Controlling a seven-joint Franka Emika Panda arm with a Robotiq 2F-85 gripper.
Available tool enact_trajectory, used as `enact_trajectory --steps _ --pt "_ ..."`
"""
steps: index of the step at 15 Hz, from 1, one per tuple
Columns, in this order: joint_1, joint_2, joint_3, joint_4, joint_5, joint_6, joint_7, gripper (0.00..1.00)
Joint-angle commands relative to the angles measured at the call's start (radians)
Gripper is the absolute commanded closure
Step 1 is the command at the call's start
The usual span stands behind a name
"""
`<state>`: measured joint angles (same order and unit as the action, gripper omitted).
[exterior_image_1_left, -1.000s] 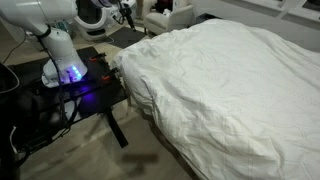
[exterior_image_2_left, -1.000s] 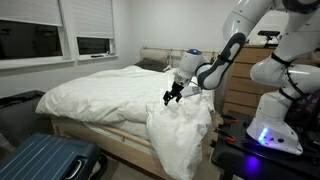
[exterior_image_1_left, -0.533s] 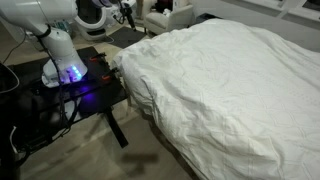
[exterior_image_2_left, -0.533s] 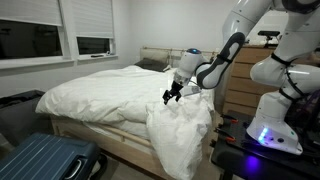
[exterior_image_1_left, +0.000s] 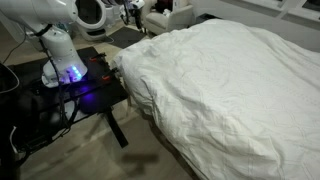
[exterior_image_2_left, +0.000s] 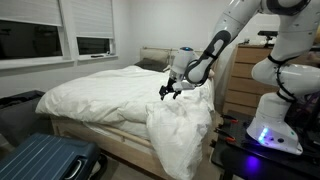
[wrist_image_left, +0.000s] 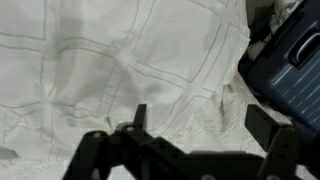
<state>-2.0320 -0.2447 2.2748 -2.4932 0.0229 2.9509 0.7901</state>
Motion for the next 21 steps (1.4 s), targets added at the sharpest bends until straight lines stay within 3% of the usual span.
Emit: enact_trajectory --steps 1,4,5,6,12,17,18,19,21 --pt "-0.246 -0.088 0.246 0.105 0.200 -0.057 -0.168 0.00" --pt "-0.420 -0.207 0.413 0.216 0.334 -0.059 -0.287 0.00" --pt "-0.339 -0.246 0.335 0.247 0.430 -0.081 -0.360 0.00" --pt "-0.369 -0.288 0.355 0.285 0.447 -0.085 -0.377 0.00" --pt "-0.383 -0.496 0.336 0.482 0.703 -0.132 -0.592 0.00" --pt "-0.422 -0.599 0.333 0.593 0.769 -0.209 -0.624 0.01" --pt "-0.428 -0.610 0.328 0.605 0.778 -0.229 -0.624 0.26" --pt "-0.433 -0.618 0.324 0.618 0.790 -0.245 -0.622 0.26" --pt "-0.436 -0.629 0.312 0.638 0.815 -0.277 -0.620 0.39"
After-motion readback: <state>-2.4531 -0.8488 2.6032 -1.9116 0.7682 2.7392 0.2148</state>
